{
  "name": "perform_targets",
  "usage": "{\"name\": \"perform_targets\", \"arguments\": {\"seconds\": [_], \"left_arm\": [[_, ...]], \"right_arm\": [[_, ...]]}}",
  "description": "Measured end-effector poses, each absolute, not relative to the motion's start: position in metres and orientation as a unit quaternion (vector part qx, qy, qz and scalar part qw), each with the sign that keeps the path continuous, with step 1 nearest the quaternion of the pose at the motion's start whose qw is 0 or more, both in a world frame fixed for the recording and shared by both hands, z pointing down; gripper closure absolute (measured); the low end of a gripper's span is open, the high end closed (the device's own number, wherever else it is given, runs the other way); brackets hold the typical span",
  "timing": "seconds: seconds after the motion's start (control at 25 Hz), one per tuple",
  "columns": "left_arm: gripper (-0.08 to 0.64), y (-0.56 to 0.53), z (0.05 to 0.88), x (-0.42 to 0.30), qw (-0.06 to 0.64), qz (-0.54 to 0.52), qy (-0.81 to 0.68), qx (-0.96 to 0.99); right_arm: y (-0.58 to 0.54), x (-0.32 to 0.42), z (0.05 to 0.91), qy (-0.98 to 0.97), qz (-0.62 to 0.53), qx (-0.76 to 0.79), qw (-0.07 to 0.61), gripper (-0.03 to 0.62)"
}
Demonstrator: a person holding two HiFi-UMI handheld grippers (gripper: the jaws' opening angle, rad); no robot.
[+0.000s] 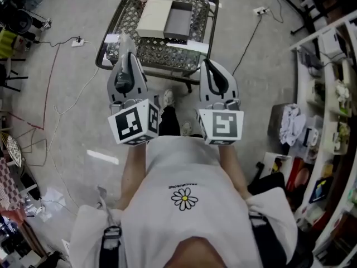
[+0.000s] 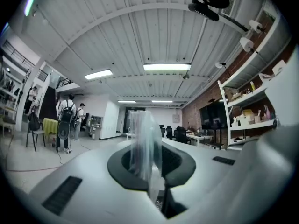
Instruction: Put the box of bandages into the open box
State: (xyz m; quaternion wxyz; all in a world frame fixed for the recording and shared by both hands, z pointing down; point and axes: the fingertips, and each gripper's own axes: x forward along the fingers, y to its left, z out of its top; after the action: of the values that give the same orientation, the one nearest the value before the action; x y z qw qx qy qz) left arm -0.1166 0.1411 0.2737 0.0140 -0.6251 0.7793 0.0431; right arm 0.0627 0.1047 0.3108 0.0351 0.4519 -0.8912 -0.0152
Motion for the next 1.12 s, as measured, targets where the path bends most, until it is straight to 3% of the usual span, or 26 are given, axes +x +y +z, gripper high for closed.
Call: {"name": "perform_targets", "arguments": {"seconds": [0.48, 1.12], "left_arm": [[0.518, 0.066, 0.283, -0.128, 0.001, 0.048, 0.761, -0.647], [0.518, -0.098, 0.292, -0.189, -0.016, 0.039, 0.731, -0.681]], "right_arm": [[0.045, 0.059, 0.31, -0.878, -0.033, 0.475, 0.039, 0.561], [-0.103, -0.019, 0.298, -0.857, -0.052, 0.509, 0.069, 0.561]]}}
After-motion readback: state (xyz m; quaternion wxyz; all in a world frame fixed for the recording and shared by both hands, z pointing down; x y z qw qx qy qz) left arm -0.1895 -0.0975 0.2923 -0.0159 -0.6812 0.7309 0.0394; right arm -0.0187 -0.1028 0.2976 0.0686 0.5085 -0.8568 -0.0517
